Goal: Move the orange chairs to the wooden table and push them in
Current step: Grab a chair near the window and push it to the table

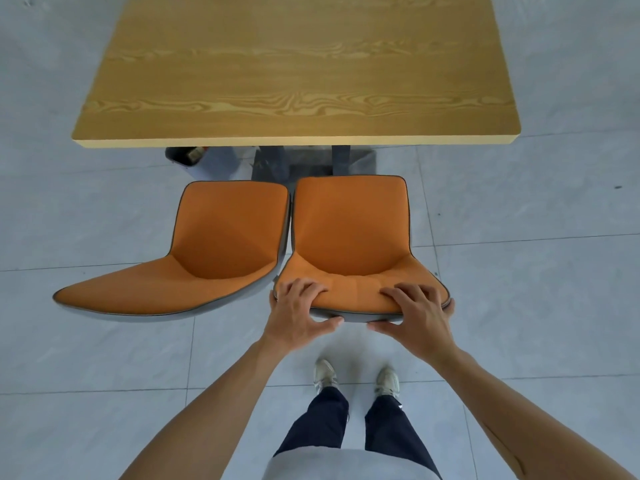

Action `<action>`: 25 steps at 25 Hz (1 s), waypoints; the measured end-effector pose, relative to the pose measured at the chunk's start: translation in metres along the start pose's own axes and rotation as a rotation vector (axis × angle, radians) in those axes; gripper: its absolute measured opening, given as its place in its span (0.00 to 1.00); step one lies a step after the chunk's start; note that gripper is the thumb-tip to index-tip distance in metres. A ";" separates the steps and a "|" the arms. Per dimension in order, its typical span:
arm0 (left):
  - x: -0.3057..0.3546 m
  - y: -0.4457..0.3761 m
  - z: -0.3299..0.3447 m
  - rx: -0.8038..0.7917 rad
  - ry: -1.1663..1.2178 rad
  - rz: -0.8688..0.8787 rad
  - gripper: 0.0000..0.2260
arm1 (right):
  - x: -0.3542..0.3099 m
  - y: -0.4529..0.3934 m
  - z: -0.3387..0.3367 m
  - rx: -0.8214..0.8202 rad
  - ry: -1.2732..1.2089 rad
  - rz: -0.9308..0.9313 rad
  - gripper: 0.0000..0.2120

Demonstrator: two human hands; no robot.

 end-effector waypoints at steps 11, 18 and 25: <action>0.005 -0.036 -0.019 0.026 -0.014 -0.002 0.31 | 0.009 -0.038 -0.023 0.028 -0.003 -0.029 0.36; 0.003 -0.040 -0.023 -0.002 -0.026 0.015 0.32 | 0.007 -0.037 -0.022 0.029 0.009 -0.008 0.35; -0.009 -0.034 -0.027 0.001 -0.036 0.048 0.31 | -0.006 -0.032 -0.012 0.008 -0.004 0.030 0.35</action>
Point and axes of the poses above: each hand's wrist, its own y-axis away from the middle knuckle, its own z-axis out of the palm, x = y × z, the point moved 5 cm from there along -y, towards the middle knuckle, and after that the axes turned 11 degrees about -x, right-handed, at the moved point
